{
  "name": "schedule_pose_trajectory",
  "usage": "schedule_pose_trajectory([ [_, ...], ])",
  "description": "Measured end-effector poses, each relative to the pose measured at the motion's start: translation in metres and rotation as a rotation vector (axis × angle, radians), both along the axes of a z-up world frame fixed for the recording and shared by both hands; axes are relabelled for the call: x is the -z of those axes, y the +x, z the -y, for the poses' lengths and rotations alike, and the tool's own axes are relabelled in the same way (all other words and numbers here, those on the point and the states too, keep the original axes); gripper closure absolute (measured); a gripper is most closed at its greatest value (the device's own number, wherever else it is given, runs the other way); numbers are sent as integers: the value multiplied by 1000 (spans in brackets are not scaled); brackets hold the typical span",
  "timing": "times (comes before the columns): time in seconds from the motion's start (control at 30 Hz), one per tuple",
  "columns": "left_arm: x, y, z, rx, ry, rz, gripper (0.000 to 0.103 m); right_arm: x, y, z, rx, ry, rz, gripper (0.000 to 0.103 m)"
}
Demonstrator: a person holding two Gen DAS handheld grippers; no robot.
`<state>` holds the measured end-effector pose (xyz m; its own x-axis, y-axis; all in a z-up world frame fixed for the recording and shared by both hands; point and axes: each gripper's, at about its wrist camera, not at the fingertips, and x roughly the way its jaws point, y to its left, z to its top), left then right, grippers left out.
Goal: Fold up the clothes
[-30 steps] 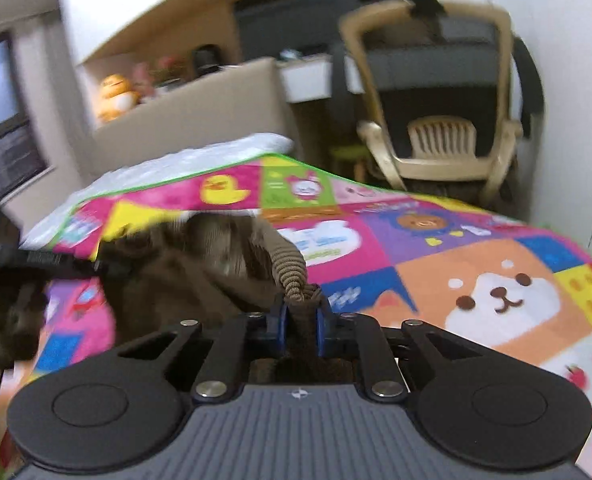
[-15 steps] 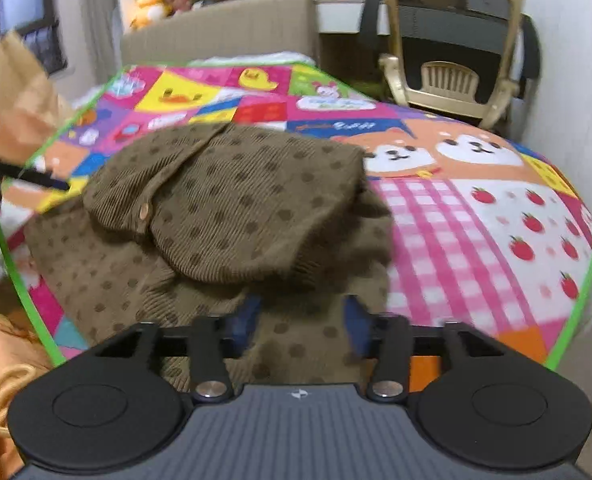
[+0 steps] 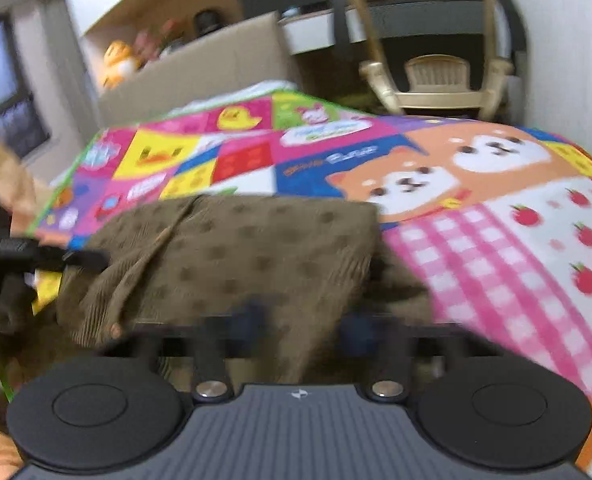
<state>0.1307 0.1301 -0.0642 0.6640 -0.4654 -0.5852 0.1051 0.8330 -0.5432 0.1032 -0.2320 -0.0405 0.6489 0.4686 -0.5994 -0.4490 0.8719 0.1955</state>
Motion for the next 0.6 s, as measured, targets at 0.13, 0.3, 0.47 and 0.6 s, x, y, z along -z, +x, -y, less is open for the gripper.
schedule_pose_trajectory([
  [0.13,-45,-20,2,33,59,116,83,-46,-33,-5,-54,-19,133,96],
  [0.3,-83,-75,1,81,93,217,84,-79,-84,14,-114,19,163,96],
  [0.47,-38,-102,4,103,125,77,74,-25,-98,19,-100,-45,3,94],
  [0.6,-12,-101,-10,54,78,0,54,-3,-92,33,-51,-10,-75,66],
])
